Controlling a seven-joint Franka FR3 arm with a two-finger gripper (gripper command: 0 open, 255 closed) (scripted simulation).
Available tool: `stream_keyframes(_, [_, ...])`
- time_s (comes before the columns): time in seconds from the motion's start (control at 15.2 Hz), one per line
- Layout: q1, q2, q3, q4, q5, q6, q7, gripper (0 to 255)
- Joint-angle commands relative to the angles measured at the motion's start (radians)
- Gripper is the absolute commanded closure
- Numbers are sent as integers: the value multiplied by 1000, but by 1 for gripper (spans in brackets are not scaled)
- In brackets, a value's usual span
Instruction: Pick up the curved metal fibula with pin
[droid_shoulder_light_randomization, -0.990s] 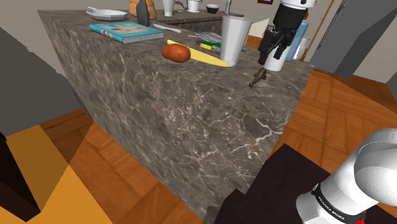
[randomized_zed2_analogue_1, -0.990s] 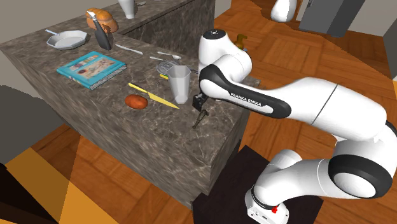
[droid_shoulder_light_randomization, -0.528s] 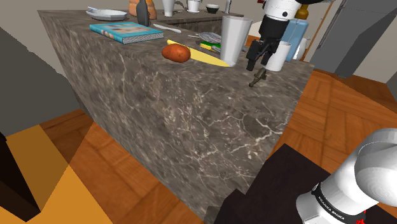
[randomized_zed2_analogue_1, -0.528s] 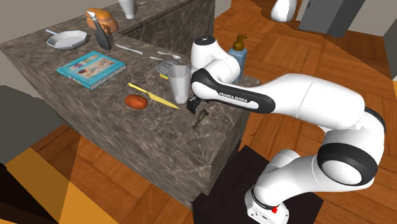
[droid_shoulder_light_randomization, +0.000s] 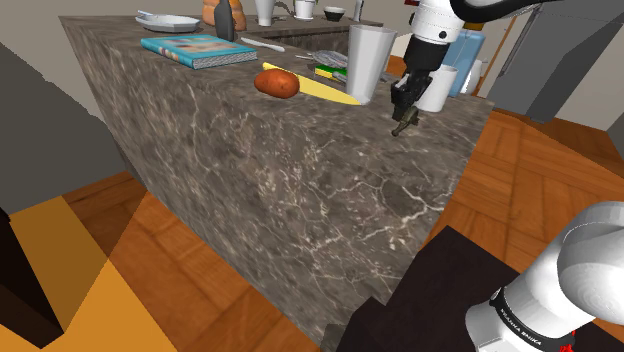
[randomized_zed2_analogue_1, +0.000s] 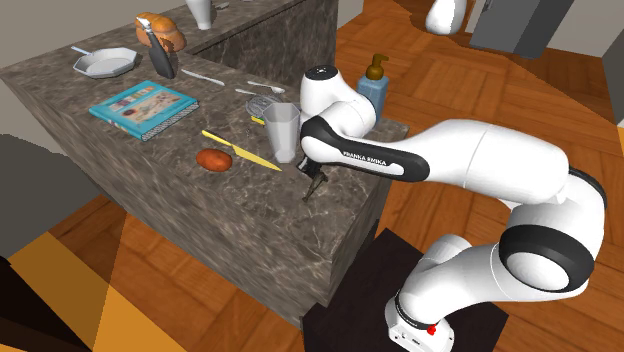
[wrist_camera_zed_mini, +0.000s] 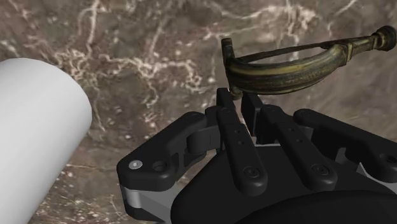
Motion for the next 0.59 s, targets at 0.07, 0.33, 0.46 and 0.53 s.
stream_keyframes(0.07, [0, 0, 0, -1, 0, 1, 0, 255])
stream_keyframes(0.33, [0, -2, 0, -1, 0, -1, 0, 255])
stream_keyframes(0.46, [0, -1, 0, 27, 0, -28, -1, 255])
stream_keyframes(0.53, [0, 0, 0, 41, 0, -41, -1, 255])
